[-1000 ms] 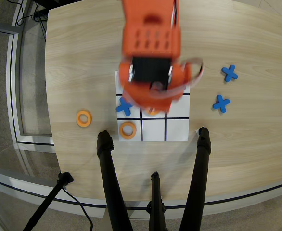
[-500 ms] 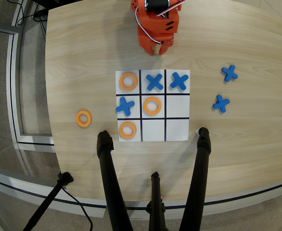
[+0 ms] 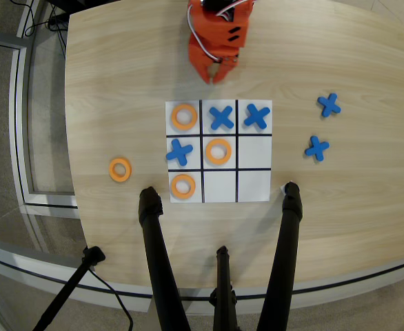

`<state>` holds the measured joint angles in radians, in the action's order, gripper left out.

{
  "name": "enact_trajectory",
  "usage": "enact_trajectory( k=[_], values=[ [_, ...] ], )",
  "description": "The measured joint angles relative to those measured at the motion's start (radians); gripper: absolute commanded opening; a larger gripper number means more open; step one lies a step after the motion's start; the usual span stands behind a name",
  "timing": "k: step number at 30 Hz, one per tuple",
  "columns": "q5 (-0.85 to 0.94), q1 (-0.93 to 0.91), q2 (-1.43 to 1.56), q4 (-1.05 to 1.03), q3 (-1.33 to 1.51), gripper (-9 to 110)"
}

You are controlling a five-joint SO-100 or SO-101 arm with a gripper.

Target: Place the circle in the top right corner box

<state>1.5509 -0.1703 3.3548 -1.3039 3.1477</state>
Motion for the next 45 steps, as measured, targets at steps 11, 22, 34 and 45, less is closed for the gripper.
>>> enact_trajectory(
  k=[11, 22, 34, 45],
  values=[
    [0.000, -1.264, 0.021, 0.006, 0.000, 2],
    [0.000, -1.410, 0.021, 0.006, 0.000, 2],
    [0.000, -1.399, 0.021, 0.006, 0.000, 2],
    [0.000, -1.399, 0.021, 0.006, 0.000, 2]
  ],
)
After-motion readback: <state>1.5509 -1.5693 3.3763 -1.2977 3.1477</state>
